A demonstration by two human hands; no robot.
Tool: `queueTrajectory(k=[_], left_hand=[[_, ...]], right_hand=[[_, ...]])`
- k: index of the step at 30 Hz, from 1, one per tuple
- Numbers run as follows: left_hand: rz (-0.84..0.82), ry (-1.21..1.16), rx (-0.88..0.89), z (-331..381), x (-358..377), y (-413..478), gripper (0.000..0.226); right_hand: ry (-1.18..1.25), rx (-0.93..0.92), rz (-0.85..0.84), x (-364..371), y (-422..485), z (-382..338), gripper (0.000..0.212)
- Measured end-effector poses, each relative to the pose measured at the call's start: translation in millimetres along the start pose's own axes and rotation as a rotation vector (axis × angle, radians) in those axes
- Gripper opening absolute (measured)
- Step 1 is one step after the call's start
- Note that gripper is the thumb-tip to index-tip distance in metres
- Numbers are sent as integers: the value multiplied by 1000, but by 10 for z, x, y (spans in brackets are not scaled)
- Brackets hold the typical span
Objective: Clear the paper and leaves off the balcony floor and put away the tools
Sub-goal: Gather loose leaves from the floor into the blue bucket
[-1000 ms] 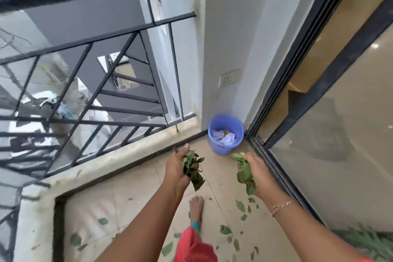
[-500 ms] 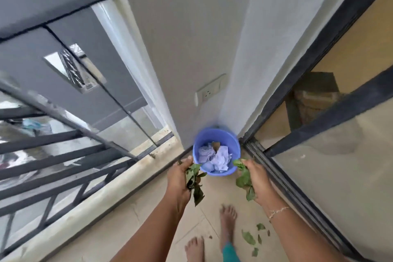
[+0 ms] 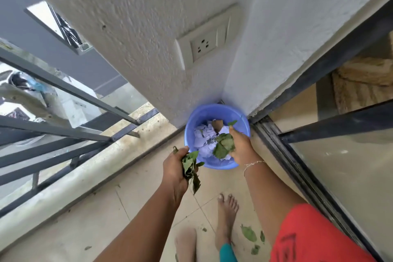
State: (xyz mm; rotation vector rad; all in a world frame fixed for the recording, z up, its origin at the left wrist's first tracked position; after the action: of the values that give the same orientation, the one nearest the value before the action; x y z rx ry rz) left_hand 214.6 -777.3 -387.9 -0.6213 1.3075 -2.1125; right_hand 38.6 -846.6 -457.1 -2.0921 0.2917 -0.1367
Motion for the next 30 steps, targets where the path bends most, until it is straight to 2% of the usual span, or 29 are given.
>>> queueTrajectory(k=[3,7,10,13,18,22,24,26,27,28,30], left_hand=[[0,-35,-39,-67,59,116,13],[-51,-54,-54,-54,263,206,26],[-74,-32,-55,-1,409,247,27],[-101,17,-39,62,587,245,45],[-167,149,-90,114,823,34,62],[-224,223,-32,142,797,-65,63],[-239,332,19,172,741,-142,71],[-293,542,131,193,660,-217,92],[-303,680,210,205,625,-286,91],[-292,827,306,235,585,-384,81],[-246,1274,567,266,462,-582,72]], right_hand=[[38,88,-89,14,-11,-47,31],[37,88,-82,-86,64,-98,47],[69,95,-88,-166,119,-85,50],[103,96,-103,-234,143,-54,55],[126,78,-76,-306,106,-34,53],[66,51,-21,-361,-37,-54,50],[-24,-14,-5,-390,-172,-54,42],[-159,-127,2,-416,-404,-67,30],[-249,-188,13,-441,-543,-73,30],[-360,-231,28,-478,-704,-68,33],[-592,-297,65,-573,-1032,-33,36]])
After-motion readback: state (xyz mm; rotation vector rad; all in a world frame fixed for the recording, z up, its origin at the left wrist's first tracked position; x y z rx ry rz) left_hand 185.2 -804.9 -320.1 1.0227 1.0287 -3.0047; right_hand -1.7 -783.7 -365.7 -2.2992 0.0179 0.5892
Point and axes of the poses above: each hand's wrist, its own y-axis towards the middle knuckle, its own x-axis out of the palm, z = x × y, the point moved 7 cm from there along y, towards the middle knuckle, and after that the axes turned 4 degrees about -y, right-handed, at the moved point
